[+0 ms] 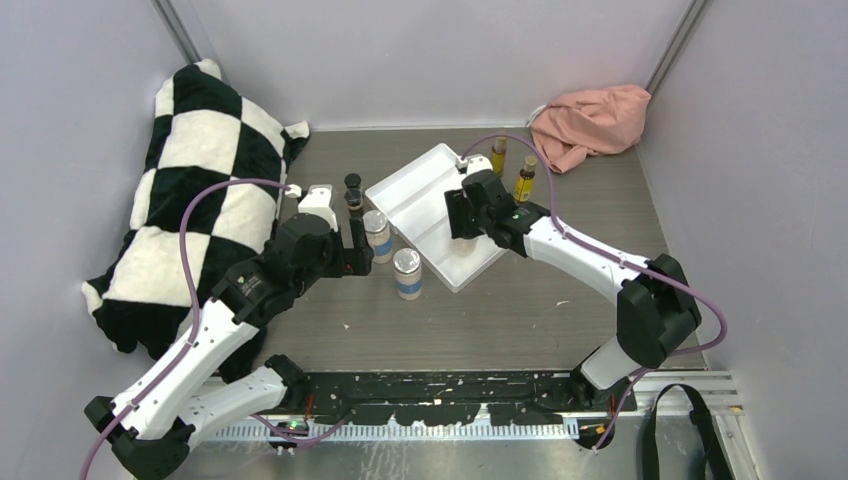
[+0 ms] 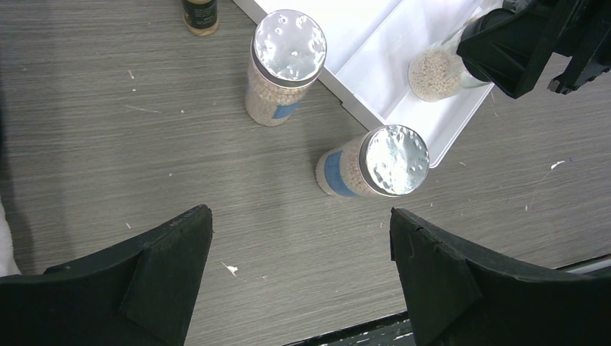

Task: Organize the condiment bottles
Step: Place the bottle in the storage box.

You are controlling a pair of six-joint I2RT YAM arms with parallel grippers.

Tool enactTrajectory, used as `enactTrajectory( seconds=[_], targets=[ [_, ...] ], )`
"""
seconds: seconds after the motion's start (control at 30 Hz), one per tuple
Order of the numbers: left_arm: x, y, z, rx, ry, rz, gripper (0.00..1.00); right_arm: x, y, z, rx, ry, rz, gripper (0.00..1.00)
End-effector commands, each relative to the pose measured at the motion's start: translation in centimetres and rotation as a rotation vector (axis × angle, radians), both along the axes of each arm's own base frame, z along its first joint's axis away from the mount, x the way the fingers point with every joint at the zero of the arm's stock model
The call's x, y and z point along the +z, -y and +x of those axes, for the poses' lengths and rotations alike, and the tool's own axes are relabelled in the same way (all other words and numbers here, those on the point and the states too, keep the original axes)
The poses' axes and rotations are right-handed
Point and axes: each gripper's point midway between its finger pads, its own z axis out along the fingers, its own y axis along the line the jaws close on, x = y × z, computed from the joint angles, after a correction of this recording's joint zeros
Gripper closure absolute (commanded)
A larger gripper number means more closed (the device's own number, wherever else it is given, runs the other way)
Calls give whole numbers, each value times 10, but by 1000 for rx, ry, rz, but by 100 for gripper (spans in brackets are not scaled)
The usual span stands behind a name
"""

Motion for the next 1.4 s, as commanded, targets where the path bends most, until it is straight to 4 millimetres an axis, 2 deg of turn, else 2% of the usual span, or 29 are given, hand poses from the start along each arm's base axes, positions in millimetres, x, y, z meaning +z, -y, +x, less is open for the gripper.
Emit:
enactTrajectory(
  seconds=[0.0,0.3,0.77,1.03,1.37],
  targets=[
    [13,8,3,-23,45,-41,6,24,4,0,-9,50,37,99],
    [16,11,3,-30,48,-54,7,33,15,-12,-20,55,39,99],
    [16,9,-1,-26,51,-57,7,4,13,-16,-20,13,38,99],
    [16,11,0,-30,48,-53,7,-6,8,-16,-8,-9,39,99],
    [14,9,0,-25,50,-50,7,-29,-2,-17,12,-52,36,78]
  ],
)
